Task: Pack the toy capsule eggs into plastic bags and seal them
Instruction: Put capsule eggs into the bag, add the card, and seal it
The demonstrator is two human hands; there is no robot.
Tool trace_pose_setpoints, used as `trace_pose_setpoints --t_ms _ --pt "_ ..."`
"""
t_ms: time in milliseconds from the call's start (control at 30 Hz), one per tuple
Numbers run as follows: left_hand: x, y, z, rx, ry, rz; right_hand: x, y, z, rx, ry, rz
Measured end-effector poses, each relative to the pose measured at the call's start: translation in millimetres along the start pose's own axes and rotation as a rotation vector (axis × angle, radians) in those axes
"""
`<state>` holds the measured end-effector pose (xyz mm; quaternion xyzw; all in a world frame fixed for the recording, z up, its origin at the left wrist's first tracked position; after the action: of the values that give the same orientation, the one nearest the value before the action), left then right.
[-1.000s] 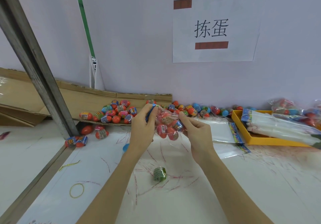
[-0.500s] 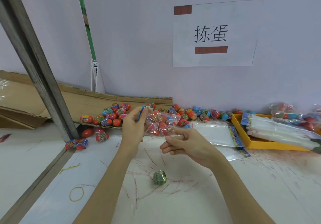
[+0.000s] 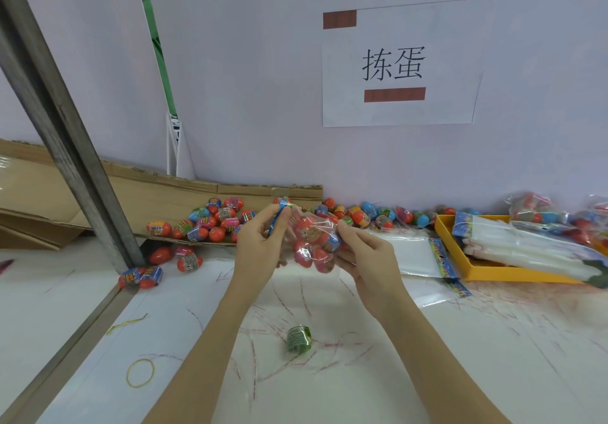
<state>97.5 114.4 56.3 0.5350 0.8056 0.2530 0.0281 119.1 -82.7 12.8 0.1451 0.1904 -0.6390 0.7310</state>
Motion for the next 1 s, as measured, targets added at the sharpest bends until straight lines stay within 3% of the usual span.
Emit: trace_pose_setpoints --t_ms 100,267,400,467,567,700,833,1000 --pt "1 1 -3 -0.033 0.053 -0.006 1 -1 5 0.045 -0.054 -0.019" --pt "-17 1 13 0.090 0.002 0.244 -7 -2 5 0.111 -0.275 0.034" --pt "2 2 24 0.155 -0.056 -0.004 -18 -1 -10 -0.048 -0.145 0.162" --pt "5 1 26 0.181 -0.059 -0.045 -16 0 -10 -0.049 -0.188 0.156" --pt "1 -1 30 0.242 -0.056 -0.005 -9 1 -6 0.011 -0.264 0.092" --pt "-20 -4 29 0.309 -0.164 0.179 -12 0 -1 0.071 -0.433 0.132" --pt "-17 -6 35 0.380 -0.266 0.131 -16 -1 2 0.157 -0.541 0.134" --pt "-21 -7 40 0.481 -0.530 0.134 -14 1 3 0.197 -0.416 0.108"
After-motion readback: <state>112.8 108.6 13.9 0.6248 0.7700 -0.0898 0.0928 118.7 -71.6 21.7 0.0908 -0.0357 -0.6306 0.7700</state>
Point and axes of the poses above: each hand's wrist, its own y-axis towards the middle knuckle, its own x-axis out of the back of the hand, z = x × y, the point moved 10 cm from there along y, towards the middle knuckle, and after that the axes turned 5 degrees about y, right-handed, at the moved point
